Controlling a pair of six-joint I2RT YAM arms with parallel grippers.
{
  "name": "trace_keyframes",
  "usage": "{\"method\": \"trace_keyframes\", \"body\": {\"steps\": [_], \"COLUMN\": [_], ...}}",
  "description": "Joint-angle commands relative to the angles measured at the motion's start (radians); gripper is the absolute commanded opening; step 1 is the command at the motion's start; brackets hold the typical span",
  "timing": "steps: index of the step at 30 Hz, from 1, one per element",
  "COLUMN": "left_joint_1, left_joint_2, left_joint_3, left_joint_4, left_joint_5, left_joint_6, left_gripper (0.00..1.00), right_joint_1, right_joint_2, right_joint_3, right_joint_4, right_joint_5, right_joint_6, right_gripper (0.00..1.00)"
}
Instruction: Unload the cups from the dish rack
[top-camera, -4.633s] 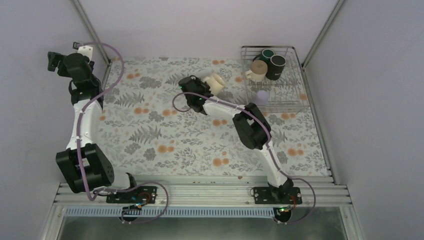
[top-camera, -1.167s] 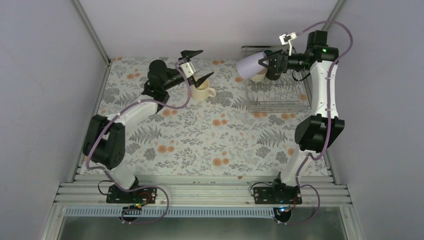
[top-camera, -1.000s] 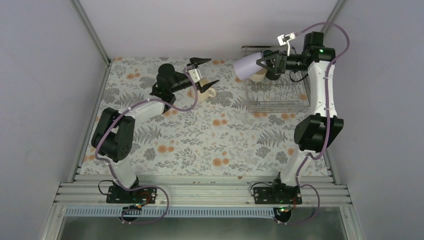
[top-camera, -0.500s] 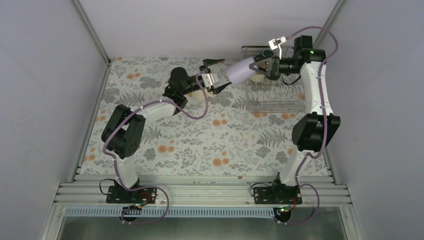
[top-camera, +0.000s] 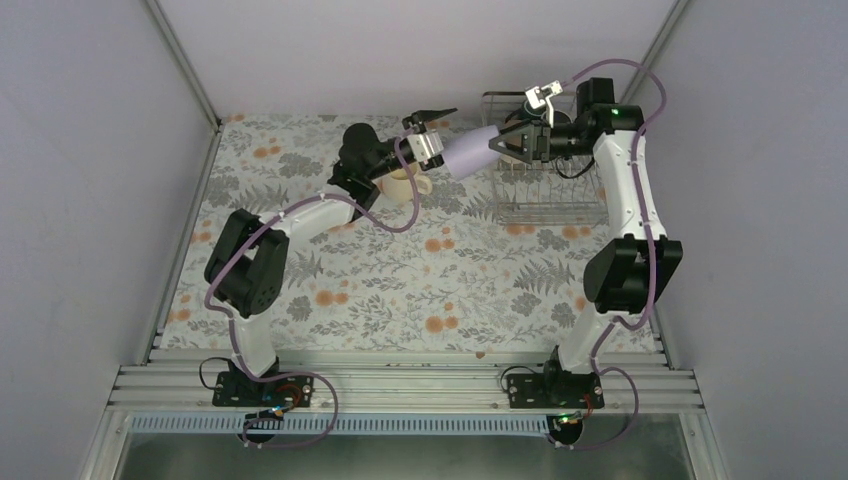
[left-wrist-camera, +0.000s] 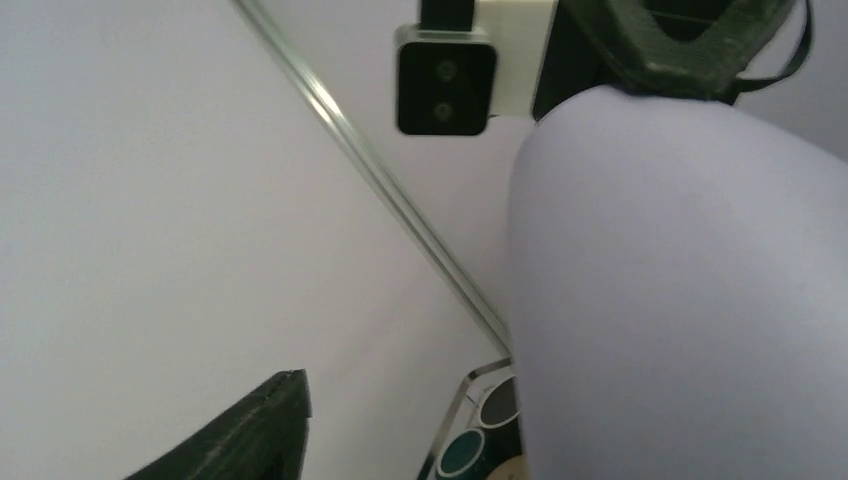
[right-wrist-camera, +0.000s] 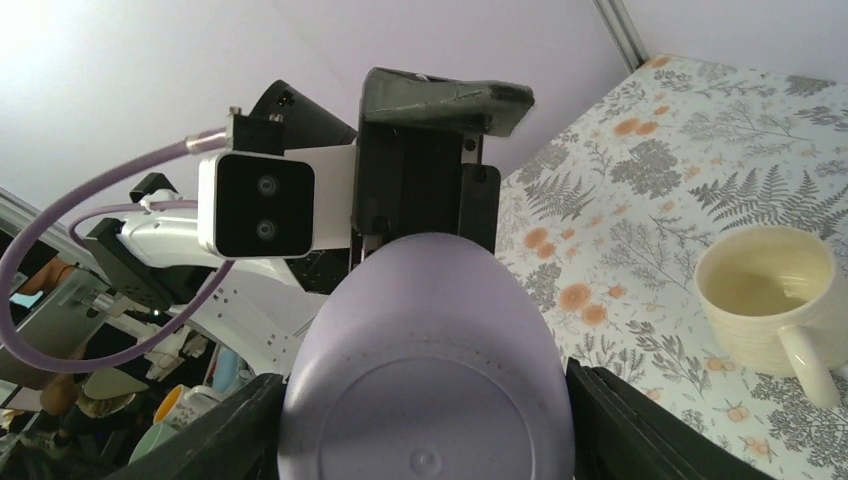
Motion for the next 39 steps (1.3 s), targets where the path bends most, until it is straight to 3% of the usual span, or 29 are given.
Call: {"method": "trace_keyframes", "body": {"steps": [1,2,4,5,6,7,10,13,16,18,22,26,31,36,37,39], "left_joint_1": [-0.014,-0.015,-0.020,-0.024,-0.033,-0.036,-0.037,-0.026,0.022,0.071,0.249,0.476,0.698,0.794,0.797,0.802], "left_joint_2": [-0.018,-0.022,-0.030,-0.033,-0.039,-0.045,-0.072,-0.117,-0.172,-0.183,-0.187,-0.162,0.023,0.342,0.400,0.437], "left_joint_3": [0.053,0.057,0.062,0.068,0.072,0.071,0.056,0.040,0.032,0.088,0.224,0.344,0.702,1.170,1.236,1.226], "left_joint_4": [-0.070,-0.086,-0.099,-0.120,-0.144,-0.153,-0.169,-0.255,-0.368,-0.518,-0.823,-1.108,-1.607,-2.137,-2.185,-2.191], "left_joint_5": [0.067,0.081,0.099,0.114,0.105,0.102,0.061,-0.062,-0.190,-0.283,-0.314,-0.329,-0.297,-0.413,-0.448,-0.499], "left_joint_6": [-0.035,-0.042,-0.072,-0.063,-0.050,-0.045,-0.034,0.080,0.221,0.299,0.433,0.640,0.800,0.948,0.959,0.965], "left_gripper": [0.44,0.29,0.11,0.05,0.03,0.02,0.02,0.02,0.02,0.02,0.02,0.02,0.02,0.02,0.02,0.02], "right_joint_1": [0.018,0.018,0.019,0.018,0.019,0.019,0.017,0.016,-0.006,-0.025,-0.028,-0.028,-0.029,-0.029,-0.031,-0.033], "right_joint_2": [-0.044,-0.047,-0.047,-0.049,-0.049,-0.048,-0.023,-0.028,-0.056,-0.047,0.036,0.199,0.247,0.302,0.310,0.325], "right_joint_3": [-0.011,-0.015,-0.014,-0.008,0.000,0.012,0.085,0.150,0.136,0.183,0.341,0.493,0.413,0.396,0.395,0.394], "right_joint_4": [0.011,0.014,0.013,0.015,0.016,0.018,0.014,0.081,0.212,0.254,0.249,0.163,0.182,0.197,0.201,0.199], "right_joint_5": [-0.063,-0.062,-0.060,-0.053,-0.041,-0.018,0.165,0.619,0.957,1.082,1.261,1.372,1.337,1.337,1.340,1.340], "right_joint_6": [0.001,0.002,0.003,0.007,0.013,0.019,0.026,-0.005,-0.056,-0.084,-0.139,-0.158,-0.156,-0.132,-0.130,-0.134], "right_gripper": [0.51,0.55,0.64,0.71,0.89,0.99,1.00,1.00,1.00,1.00,1.00,1.00,1.00,1.00,1.00,1.00]}}
